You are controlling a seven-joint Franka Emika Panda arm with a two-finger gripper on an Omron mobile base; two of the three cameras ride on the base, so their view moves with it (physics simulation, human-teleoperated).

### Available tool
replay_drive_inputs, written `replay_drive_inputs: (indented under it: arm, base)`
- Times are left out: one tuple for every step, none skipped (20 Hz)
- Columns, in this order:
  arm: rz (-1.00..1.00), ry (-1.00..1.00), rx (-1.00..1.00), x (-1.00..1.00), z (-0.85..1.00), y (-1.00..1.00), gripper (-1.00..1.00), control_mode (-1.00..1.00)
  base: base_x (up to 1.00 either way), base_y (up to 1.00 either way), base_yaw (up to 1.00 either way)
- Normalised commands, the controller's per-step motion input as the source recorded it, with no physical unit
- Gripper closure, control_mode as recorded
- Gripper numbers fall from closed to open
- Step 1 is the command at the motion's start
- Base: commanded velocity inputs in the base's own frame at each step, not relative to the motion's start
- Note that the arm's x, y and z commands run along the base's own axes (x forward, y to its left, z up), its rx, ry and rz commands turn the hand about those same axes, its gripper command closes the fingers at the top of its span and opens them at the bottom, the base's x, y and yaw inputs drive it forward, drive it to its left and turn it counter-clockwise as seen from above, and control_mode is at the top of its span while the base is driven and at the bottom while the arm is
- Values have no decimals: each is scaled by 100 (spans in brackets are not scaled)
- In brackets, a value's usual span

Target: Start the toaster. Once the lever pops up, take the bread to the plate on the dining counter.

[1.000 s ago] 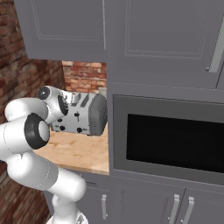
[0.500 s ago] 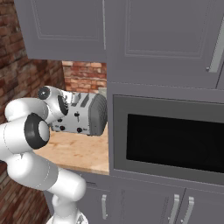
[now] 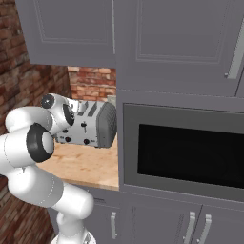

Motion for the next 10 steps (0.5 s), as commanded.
replay_drive_inputs:
  arm:
    - [0, 0, 0, 0, 0, 0, -100, -100]
    - [0, 0, 0, 0, 0, 0, -100, -100]
    - [0, 0, 0, 0, 0, 0, -100, -100]
    - [0, 0, 0, 0, 0, 0, -100, -100]
    - [0, 0, 0, 0, 0, 0, -100, -100]
    - [0, 0, 0, 0, 0, 0, -100, -100]
    - [0, 0, 0, 0, 0, 0, -100, -100]
    - [0, 0, 0, 0, 0, 0, -100, -100]
    - [0, 0, 0, 0, 0, 0, -100, -100]
    - [0, 0, 0, 0, 0, 0, -100, -100]
  base:
    - [0, 0, 0]
    - [0, 0, 0]
    - [0, 0, 0]
    - [0, 0, 0]
    - [0, 0, 0]
    - [0, 0, 0]
    - [0, 0, 0]
    - [0, 0, 0]
    - [0, 0, 0]
    - [0, 0, 0]
